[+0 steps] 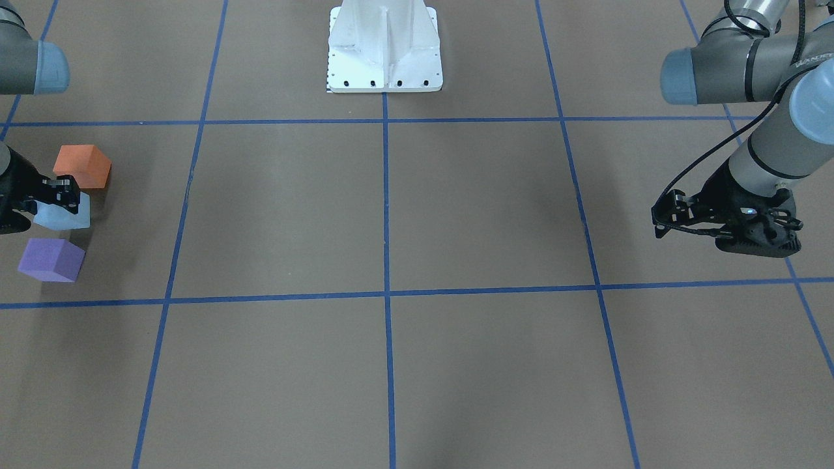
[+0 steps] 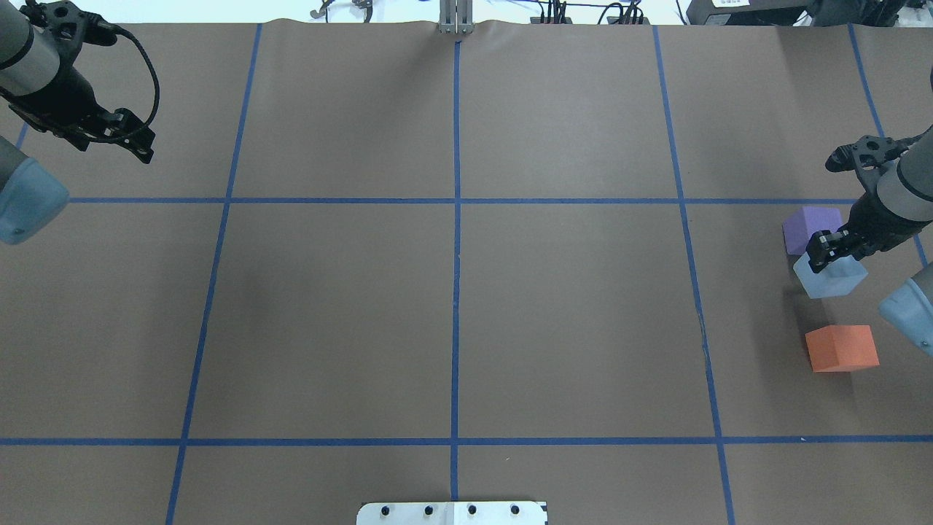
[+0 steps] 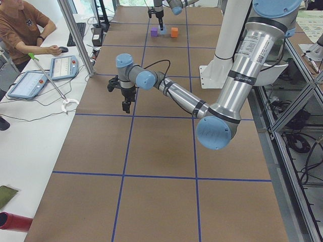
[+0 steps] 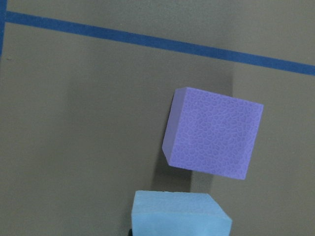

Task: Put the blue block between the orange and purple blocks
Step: 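Lower the light blue cube between the purple and orange cubes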

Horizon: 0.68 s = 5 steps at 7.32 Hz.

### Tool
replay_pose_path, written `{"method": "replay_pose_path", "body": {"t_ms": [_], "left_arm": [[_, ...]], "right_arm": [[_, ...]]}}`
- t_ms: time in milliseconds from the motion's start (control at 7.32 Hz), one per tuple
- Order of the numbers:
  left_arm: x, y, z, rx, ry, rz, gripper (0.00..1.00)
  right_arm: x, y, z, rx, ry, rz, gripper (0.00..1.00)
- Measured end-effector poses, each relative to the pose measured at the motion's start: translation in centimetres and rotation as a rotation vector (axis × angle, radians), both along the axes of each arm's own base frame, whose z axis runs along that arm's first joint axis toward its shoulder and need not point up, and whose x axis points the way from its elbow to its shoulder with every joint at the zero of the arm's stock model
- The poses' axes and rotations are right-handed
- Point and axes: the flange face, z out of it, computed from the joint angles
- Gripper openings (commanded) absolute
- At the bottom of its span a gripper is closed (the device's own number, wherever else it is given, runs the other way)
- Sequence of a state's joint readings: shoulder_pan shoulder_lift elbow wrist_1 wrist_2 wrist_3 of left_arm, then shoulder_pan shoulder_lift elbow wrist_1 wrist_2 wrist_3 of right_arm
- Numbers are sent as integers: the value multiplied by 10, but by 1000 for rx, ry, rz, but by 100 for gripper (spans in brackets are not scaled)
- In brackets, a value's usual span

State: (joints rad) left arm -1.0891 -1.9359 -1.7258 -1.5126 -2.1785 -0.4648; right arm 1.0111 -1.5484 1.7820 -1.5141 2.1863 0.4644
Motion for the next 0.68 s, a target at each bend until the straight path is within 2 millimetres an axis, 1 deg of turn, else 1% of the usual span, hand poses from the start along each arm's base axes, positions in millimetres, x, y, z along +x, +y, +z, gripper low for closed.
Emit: {"method": "replay_pose_path", "body": {"t_ms": [410,683], "left_arm": [[0,0,0,1,-1,-1,100],[1,0,0,1,-2,0,100]], "right_arm": [[-16,-15,3,-9,5,-9,0],[-16,-16,9,-21,9,-8,0]]}}
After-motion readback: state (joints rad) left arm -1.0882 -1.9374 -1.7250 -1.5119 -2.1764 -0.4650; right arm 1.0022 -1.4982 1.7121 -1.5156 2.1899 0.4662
